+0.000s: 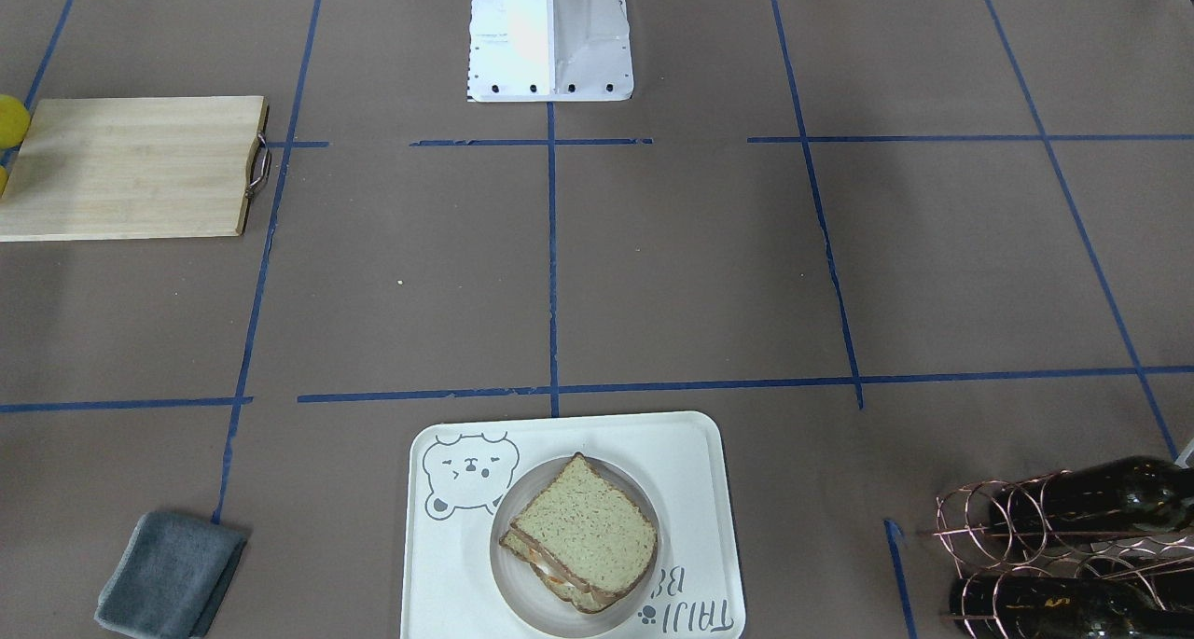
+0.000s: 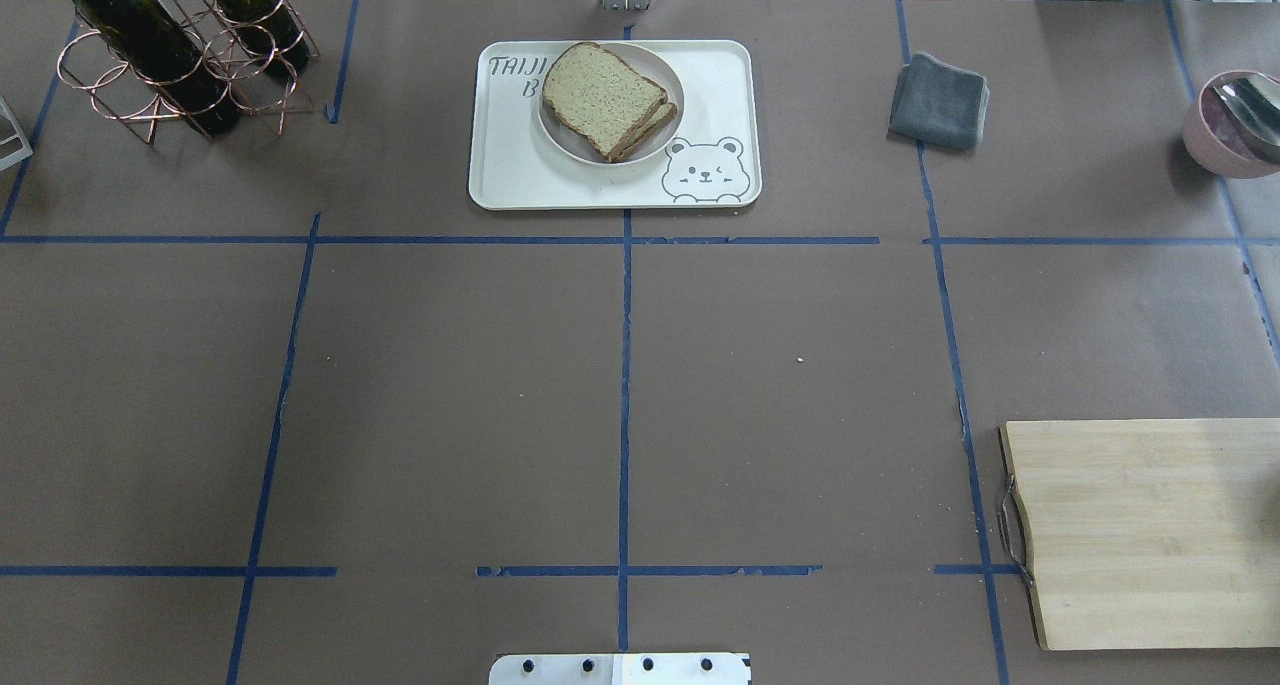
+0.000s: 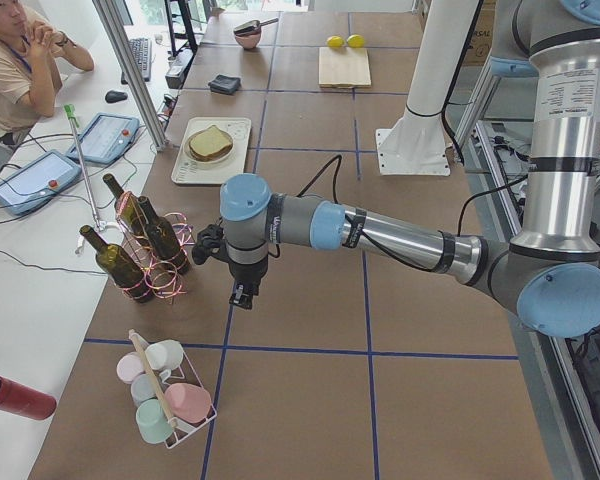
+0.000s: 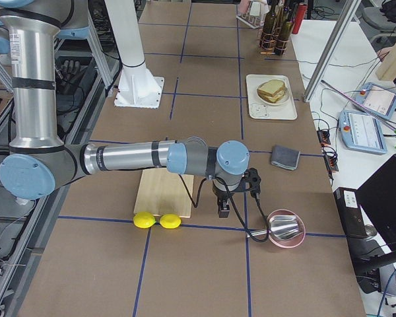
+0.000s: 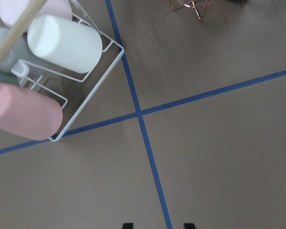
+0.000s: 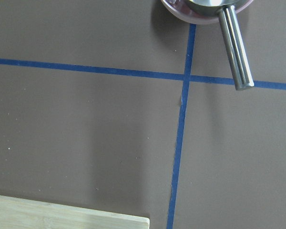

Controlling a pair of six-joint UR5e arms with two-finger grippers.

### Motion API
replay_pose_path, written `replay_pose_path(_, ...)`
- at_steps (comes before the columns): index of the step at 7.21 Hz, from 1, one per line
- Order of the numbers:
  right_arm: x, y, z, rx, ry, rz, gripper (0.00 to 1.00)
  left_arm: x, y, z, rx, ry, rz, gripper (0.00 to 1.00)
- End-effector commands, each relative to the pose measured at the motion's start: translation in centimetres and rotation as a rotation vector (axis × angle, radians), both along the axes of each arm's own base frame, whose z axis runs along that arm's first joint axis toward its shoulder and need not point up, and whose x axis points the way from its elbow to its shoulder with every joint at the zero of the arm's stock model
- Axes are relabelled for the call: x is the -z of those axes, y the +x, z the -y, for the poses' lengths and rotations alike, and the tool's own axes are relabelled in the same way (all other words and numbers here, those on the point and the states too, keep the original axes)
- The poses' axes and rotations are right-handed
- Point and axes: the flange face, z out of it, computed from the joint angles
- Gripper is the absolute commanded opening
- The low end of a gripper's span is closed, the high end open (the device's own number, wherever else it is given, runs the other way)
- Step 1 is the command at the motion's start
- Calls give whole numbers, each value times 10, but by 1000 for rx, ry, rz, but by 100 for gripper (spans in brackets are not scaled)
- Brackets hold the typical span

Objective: Make sandwich and place on tray

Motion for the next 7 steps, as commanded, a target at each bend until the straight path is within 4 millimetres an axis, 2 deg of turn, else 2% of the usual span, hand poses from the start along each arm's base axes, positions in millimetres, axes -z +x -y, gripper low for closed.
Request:
replay_pose_path(1, 21, -15, -16, 46, 12, -51, 100, -15, 4, -12, -4, -52, -41, 100)
replay_pose_path(2, 35, -15, -25, 52, -9, -65, 100, -17, 6, -11, -7, -56, -42, 100)
replay_pose_path(3, 22, -14, -38, 70, -20, -75, 100, -18, 8, -11, -7, -61, -71, 100)
replay_pose_path(4, 21, -14, -38, 84, -6, -68, 100, -15, 9, -2, -11, -5, -75, 100)
replay_pose_path(6, 24, -15, -38, 85, 4, -61, 100, -49, 8, 5, -9, 18, -69, 100)
replay_pose_path(7, 29, -15, -35, 82, 46, -60, 100, -48, 8, 8, -12, 25, -65, 100)
